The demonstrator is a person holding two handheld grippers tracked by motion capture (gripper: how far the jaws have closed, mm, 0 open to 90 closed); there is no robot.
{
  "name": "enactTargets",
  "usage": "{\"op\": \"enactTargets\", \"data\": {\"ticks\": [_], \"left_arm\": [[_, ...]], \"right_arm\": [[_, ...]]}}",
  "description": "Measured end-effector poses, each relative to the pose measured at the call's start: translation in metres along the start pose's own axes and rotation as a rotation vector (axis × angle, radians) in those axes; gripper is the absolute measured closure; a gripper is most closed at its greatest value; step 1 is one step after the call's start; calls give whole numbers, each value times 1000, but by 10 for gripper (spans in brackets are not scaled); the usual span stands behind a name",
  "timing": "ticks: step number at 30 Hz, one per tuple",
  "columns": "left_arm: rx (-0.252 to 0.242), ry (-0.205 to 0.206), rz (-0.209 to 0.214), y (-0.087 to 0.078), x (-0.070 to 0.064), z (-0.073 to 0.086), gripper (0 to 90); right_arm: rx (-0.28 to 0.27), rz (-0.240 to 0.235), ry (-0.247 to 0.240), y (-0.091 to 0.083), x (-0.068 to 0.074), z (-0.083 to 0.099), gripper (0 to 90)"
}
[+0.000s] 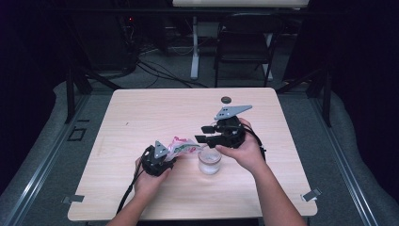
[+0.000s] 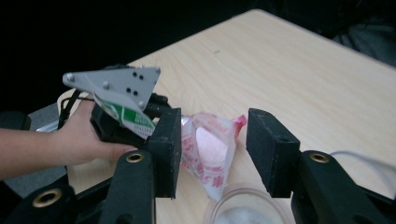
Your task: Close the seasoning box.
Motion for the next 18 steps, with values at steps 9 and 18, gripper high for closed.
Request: {"op": "enactTargets", "data": {"ticks": [9, 18], "left_arm": [[-25, 20, -35, -9, 7, -12, 609], [0, 75, -88, -12, 17, -27, 609]], "right_arm": [[-37, -18, -77, -15, 8, 8, 529], [-8, -14, -79, -12, 9, 17, 533]]}}
Point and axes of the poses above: each handheld gripper's, and its own axes: y roughly forward along the jaws, z roughly out of its underside, x roughly to its left, the point moved 10 cm from there along y, roughly forward along the jaws, and after that the axes turned 7 degrees about -z, right-handed, at the moved point
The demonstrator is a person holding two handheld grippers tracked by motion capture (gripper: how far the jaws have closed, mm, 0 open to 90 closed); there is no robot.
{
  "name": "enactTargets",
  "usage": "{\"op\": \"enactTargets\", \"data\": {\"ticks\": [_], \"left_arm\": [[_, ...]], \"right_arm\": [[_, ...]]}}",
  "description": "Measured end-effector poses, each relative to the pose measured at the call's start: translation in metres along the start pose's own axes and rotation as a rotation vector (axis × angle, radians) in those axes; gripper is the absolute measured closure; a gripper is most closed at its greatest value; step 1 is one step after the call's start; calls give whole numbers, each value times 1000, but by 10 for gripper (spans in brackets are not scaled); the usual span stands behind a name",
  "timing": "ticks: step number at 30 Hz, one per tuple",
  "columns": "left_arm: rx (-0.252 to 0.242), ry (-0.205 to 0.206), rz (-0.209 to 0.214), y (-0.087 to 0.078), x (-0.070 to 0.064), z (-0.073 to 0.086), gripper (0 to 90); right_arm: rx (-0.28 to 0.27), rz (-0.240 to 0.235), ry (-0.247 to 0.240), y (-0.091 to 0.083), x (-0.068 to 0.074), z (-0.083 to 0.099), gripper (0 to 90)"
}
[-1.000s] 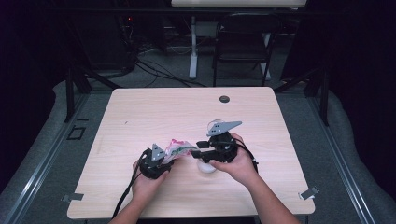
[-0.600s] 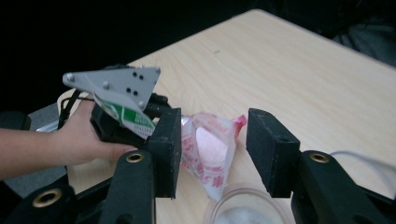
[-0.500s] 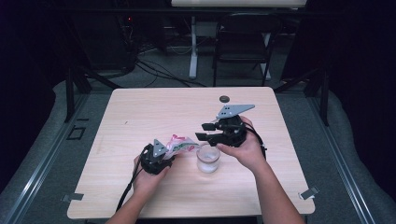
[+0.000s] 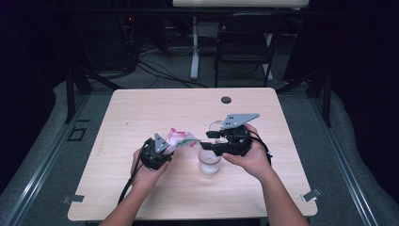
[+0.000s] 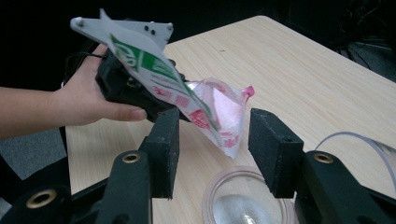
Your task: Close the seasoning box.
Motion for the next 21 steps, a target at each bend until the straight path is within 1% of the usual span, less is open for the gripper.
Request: {"op": "enactTargets", "data": {"ticks": [3, 6, 11, 13, 15, 16, 20, 21], "left_arm": [[2, 17, -15, 1, 4, -5, 609], [8, 57, -42, 1, 6, -10, 609], [7, 113, -61, 0, 3, -17, 609], [7, 143, -70, -1, 1, -20, 609], [8, 159, -69, -2, -2, -21, 609], [6, 165, -65, -2, -4, -22, 609], [7, 168, -57, -2, -7, -23, 609], [6, 167, -55, -2, -7, -23, 610]], "right_arm": [[-3, 3, -10, 1, 1, -1, 516], [-4, 16, -20, 3, 0, -2, 484], [10, 19, -32, 7, 3, 0, 476], [8, 19, -38, 8, 5, -1, 474], [3, 18, -50, 9, 6, -2, 474], [5, 20, -54, 9, 6, -2, 474], [7, 3, -59, 12, 9, -1, 474], [15, 8, -62, 13, 9, -1, 474]]}}
Point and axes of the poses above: each handheld gripper's, and its own axes: y roughly forward along the jaws, z roughly out of its underside, x roughly to its left, the point moved 10 cm from there along y, roughly forward along the jaws, and after that the axes turned 7 degrees about -z, right-handed, at the moved point
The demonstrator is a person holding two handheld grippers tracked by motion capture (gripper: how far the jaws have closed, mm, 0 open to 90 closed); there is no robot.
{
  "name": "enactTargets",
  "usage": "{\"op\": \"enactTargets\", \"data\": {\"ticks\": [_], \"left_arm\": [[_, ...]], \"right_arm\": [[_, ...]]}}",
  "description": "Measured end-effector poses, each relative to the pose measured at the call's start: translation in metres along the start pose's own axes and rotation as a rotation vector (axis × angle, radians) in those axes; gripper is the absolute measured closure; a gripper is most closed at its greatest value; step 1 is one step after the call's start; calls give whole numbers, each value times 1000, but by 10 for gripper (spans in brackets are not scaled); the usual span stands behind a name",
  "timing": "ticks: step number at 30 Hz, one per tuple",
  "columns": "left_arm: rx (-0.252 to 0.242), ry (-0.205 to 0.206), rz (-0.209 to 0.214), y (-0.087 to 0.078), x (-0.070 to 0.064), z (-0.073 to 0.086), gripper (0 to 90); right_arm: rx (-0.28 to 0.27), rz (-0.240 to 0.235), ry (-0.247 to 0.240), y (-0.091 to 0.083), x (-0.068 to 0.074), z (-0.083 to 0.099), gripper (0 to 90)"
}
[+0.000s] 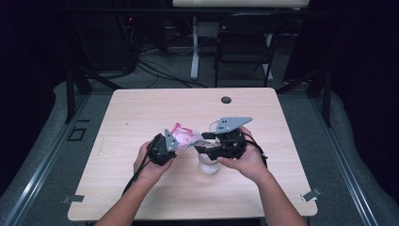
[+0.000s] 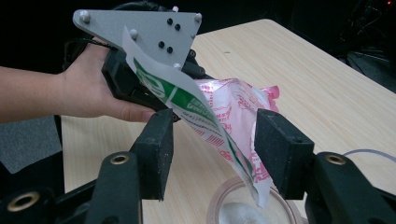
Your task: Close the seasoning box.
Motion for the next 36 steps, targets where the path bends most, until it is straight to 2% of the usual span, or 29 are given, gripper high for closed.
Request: {"op": "enactTargets", "data": {"ticks": [12, 18, 27, 30, 36], "left_arm": [[1, 20, 21, -1, -8, -2, 609], [-5, 21, 21, -2, -9, -2, 609], [-19, 30, 6, -1, -9, -3, 609], [-26, 53, -14, -1, -8, -3, 610], [-44, 67, -32, -1, -6, -4, 610]], "right_arm": [[27, -12, -29, 9, 7, 3, 541], [21, -17, -12, 9, 8, 3, 610], [42, -3, -6, 8, 7, 6, 736], [37, -5, 6, 8, 6, 6, 766], [38, -8, 13, 9, 6, 8, 835]]}}
Point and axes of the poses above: each handheld gripper's, and its own axes: y roughly forward along the jaws, z roughly out of its underside, x roughly to its left, the point moved 10 cm from there along y, roughly forward along the jaws, and after that the axes turned 7 degrees about -z, right-handed, at the moved point
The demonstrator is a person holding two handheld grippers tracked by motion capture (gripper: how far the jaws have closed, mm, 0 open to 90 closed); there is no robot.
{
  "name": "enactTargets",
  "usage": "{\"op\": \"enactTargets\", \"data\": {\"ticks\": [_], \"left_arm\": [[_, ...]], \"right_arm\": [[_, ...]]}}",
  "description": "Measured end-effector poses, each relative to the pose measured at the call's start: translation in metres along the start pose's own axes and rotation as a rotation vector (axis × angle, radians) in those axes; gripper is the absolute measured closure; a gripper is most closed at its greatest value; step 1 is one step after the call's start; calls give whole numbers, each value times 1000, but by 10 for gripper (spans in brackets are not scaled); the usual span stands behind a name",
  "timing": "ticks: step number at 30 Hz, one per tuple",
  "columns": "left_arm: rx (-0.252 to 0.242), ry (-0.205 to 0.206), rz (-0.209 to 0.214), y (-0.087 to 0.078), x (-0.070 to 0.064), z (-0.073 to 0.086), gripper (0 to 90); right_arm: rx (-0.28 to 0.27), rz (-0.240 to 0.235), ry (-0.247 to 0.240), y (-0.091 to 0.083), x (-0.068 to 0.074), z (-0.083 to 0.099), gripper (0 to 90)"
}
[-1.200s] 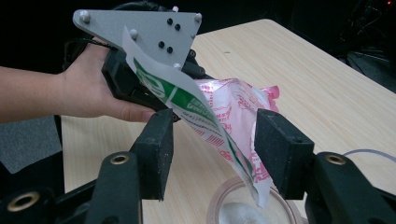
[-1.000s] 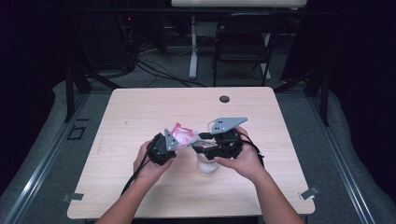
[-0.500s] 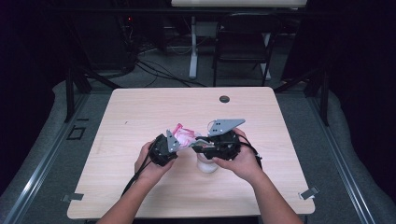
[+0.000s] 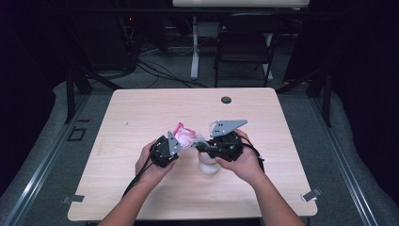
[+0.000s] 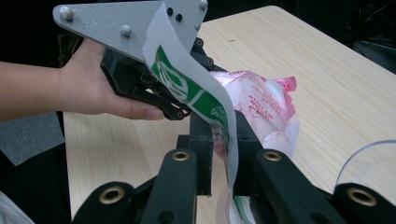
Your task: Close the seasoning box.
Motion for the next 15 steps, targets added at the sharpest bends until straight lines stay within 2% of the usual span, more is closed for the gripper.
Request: {"op": "enactTargets", "data": {"ticks": [8, 11, 15], "left_arm": [[-21, 13, -4, 6, -2, 3, 610], [-16, 17, 5, 6, -4, 6, 610], [-18, 21, -6, 5, -4, 8, 610]], "right_arm": [[19, 12, 31, 3, -4, 5, 874], [25, 2, 56, 5, -4, 7, 881], [31, -10, 69, 7, -2, 8, 887]]}}
Point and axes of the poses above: each handheld gripper's, and its own axes: y roughly forward along the jaws, z roughly out of its underside, x roughly to its left, the point moved 10 cm from there along y, roughly forward along the jaws, and after that the axes turned 7 degrees about -z, right-handed, at the moved point
